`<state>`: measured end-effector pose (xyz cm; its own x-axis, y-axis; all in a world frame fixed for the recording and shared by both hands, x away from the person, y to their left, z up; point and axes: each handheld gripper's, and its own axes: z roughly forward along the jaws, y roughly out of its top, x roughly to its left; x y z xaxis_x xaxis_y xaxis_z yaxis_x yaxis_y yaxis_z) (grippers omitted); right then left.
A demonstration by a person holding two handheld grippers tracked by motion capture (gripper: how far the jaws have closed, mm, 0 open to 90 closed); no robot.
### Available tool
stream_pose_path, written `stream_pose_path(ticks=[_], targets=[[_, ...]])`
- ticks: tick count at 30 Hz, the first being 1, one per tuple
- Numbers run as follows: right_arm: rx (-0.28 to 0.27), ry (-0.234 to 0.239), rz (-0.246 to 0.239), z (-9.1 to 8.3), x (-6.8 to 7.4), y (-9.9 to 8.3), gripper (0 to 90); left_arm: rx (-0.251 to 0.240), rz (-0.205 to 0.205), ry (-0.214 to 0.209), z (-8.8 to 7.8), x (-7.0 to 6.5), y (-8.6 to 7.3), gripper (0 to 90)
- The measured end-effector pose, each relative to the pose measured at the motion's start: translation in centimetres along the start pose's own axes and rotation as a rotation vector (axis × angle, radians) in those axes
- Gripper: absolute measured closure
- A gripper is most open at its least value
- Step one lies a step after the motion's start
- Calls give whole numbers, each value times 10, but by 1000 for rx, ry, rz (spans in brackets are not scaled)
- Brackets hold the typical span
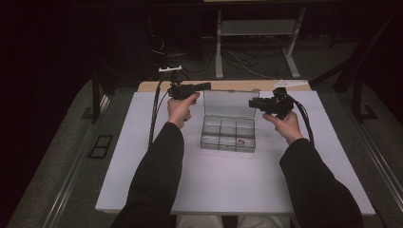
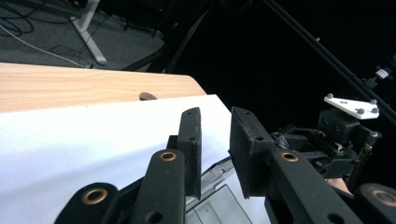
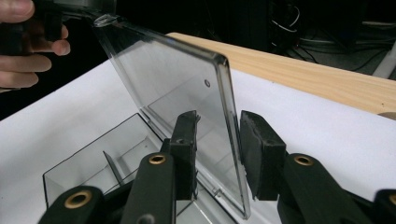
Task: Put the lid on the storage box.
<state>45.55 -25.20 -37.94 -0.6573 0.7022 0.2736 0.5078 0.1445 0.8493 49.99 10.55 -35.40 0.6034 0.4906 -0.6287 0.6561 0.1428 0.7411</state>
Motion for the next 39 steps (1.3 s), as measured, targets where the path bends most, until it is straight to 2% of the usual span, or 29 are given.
stream_pose_path(ticks=[8,18,28,39], targets=[[20,-30,24,-6,10,-3,618,14,25,-9,-8,-7,-8,717],[22,-57,44,-15,15,-17,611,15,28,-31,-19,-12,-24,707],[26,-56,48,-18,19,-28,632,37,51,-39,-28,-18,-42,707],[35,-47,46,-17,17,-35,633,55,52,-51,-33,-21,-64,682]])
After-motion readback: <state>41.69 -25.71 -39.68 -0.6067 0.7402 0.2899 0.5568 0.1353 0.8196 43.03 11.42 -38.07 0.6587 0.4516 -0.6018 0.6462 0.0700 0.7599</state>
